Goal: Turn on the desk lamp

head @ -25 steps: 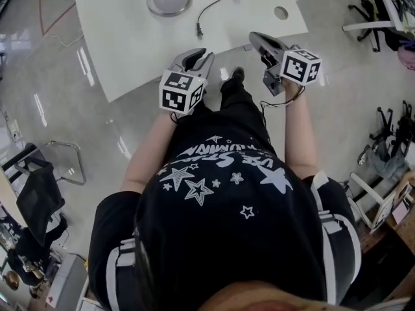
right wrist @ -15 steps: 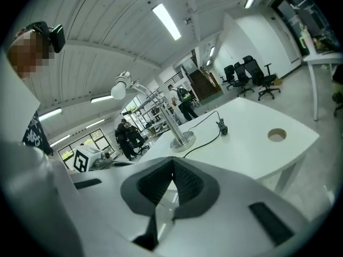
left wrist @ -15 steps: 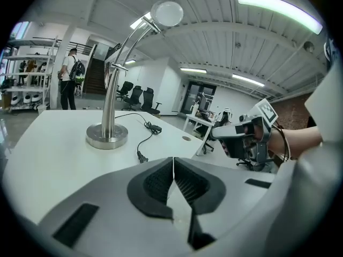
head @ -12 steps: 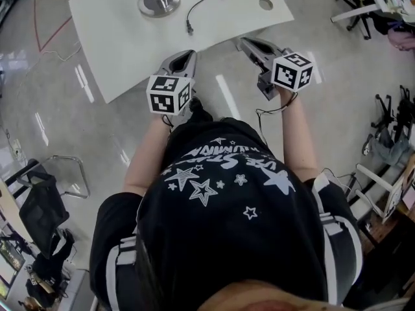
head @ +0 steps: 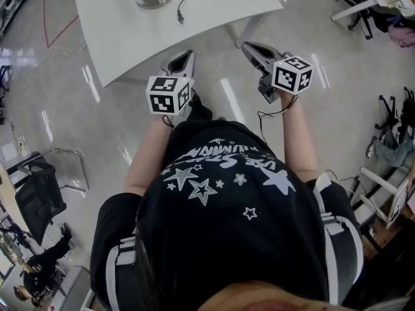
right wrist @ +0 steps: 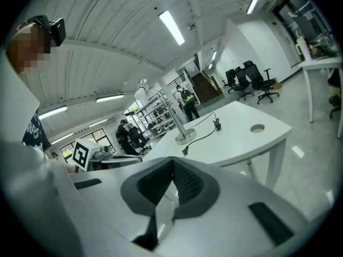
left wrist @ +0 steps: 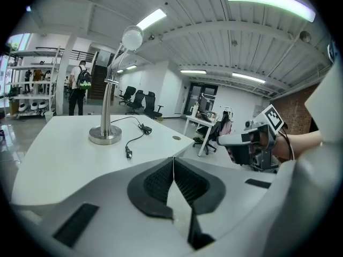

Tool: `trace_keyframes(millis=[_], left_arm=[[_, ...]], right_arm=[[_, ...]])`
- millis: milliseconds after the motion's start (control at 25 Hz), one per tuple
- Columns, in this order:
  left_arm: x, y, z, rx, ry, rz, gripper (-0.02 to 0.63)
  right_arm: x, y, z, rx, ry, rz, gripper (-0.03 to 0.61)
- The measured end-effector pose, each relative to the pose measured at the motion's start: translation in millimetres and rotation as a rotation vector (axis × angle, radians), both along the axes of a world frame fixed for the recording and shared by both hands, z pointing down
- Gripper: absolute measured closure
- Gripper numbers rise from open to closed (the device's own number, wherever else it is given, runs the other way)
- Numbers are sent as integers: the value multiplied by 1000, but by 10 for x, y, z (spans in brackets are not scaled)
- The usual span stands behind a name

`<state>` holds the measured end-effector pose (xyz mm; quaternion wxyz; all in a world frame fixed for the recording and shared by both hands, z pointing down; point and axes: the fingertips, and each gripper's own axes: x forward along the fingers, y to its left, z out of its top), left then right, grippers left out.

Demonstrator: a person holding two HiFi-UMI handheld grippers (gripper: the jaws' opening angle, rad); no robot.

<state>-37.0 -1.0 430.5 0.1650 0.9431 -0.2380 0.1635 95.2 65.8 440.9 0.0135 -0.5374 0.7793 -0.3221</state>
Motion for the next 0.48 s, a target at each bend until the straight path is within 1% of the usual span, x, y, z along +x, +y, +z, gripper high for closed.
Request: trace_keyframes(millis=[200,480], left_arm=[[53,216,-133,32,20,-32,603],[-107,415,-257,57,40,-51,603]], right_arm=[[1,207,-73,25,34,-35,572],[-280,354,-168,51,46,-67,574]])
